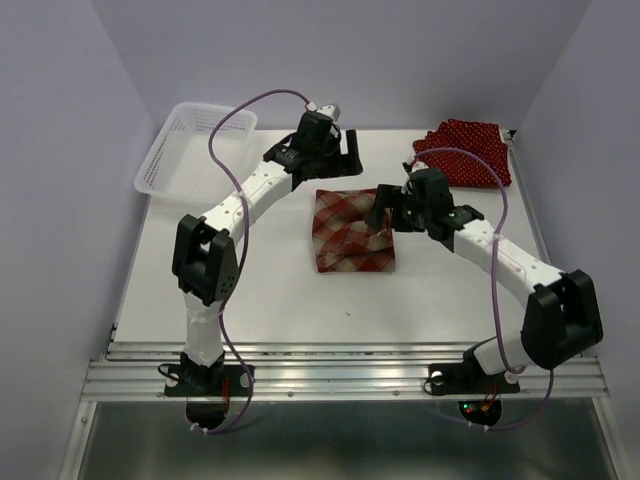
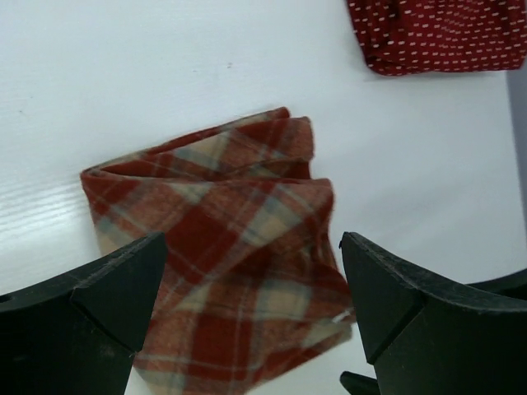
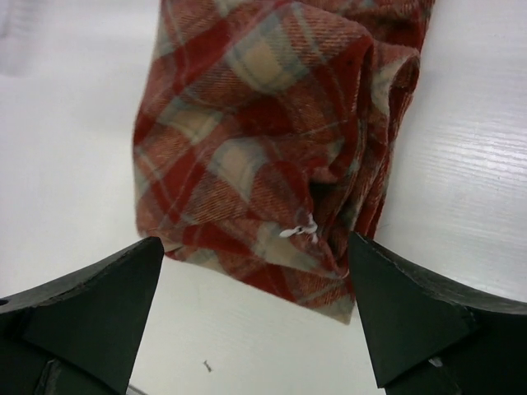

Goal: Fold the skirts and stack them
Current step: Fold the skirt

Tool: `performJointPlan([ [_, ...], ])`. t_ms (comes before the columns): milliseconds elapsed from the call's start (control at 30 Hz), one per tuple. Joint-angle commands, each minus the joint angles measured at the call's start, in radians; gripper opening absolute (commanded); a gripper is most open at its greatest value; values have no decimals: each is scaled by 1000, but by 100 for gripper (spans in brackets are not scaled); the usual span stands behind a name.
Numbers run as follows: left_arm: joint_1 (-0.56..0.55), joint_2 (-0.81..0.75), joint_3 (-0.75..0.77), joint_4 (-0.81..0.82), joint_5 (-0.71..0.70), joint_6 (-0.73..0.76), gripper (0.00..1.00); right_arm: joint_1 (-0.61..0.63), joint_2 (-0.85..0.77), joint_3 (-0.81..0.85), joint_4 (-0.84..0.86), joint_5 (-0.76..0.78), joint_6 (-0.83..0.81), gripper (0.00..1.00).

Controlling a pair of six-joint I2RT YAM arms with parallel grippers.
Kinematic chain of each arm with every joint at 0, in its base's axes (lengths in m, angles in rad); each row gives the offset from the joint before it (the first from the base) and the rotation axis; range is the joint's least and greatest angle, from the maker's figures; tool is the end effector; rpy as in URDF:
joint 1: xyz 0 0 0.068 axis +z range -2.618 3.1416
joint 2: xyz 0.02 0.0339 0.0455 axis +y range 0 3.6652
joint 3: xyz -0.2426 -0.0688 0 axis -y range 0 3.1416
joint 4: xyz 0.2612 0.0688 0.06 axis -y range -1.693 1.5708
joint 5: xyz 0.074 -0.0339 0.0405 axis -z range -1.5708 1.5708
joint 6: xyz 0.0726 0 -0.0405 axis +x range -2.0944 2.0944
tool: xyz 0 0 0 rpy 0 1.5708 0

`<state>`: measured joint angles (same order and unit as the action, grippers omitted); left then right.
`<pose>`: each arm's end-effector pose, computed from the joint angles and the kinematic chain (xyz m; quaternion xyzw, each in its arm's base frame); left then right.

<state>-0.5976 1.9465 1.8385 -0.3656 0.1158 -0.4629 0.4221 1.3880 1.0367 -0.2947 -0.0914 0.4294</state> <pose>0.4129 -0.2912 0.3040 0.0874 0.8479 -0.3059 0.4242 0.3244 0.1530 0.2304 -0.0171 0.8941 0.2213 0.3890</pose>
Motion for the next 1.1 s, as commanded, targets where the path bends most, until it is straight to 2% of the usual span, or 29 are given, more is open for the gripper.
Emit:
performJointPlan([
  [0,13,89,22,51,47,113,99,3,90,72,55,37,-26,97],
  [133,21,216,126,33,77,153,99,3,161,104,46,56,-41,91],
  [200,25,250,154,14,87,152,99,3,183,111,48,3,-37,76],
  [367,38,313,128,54,177,136,99,3,218,83,83,-67,-9,60],
  [433,36,339,117,59,194,129,99,3,220,68,88,-67,2,53],
  [467,36,347,117,59,196,127,99,3,220,54,86,-64,5,42],
  [500,38,354,117,60,196,127,99,3,220,45,86,-62,8,36],
  [600,48,381,113,59,159,113,99,3,195,-7,81,-42,35,22],
  [700,61,405,111,51,142,107,99,3,157,-81,62,4,69,12],
  [833,71,417,102,59,140,112,99,3,125,-171,43,38,95,4],
  [1067,74,408,82,79,153,148,99,3,140,-228,-7,87,132,2],
])
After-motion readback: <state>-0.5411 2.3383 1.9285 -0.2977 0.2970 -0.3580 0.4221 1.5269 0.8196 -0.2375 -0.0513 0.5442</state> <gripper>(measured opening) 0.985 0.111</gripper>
